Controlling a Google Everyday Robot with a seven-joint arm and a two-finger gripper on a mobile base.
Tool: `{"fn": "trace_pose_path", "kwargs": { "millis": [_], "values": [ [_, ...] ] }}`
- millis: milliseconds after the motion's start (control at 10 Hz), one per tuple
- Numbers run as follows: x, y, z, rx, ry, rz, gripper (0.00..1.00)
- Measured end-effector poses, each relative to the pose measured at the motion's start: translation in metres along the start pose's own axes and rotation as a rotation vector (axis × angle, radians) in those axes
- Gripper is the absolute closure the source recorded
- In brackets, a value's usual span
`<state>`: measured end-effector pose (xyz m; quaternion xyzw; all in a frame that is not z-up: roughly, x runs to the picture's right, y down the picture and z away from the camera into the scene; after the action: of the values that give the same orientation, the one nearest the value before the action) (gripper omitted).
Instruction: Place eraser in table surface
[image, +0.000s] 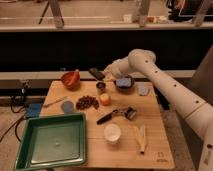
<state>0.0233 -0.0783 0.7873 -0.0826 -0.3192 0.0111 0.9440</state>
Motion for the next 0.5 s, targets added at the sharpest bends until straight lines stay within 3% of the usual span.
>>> {"fn": "trace_pose_path", "kwargs": {
  "millis": [500],
  "values": [
    [0.051, 0.01, -0.072, 0.114, 0.082, 0.061, 1.0]
  ]
}}
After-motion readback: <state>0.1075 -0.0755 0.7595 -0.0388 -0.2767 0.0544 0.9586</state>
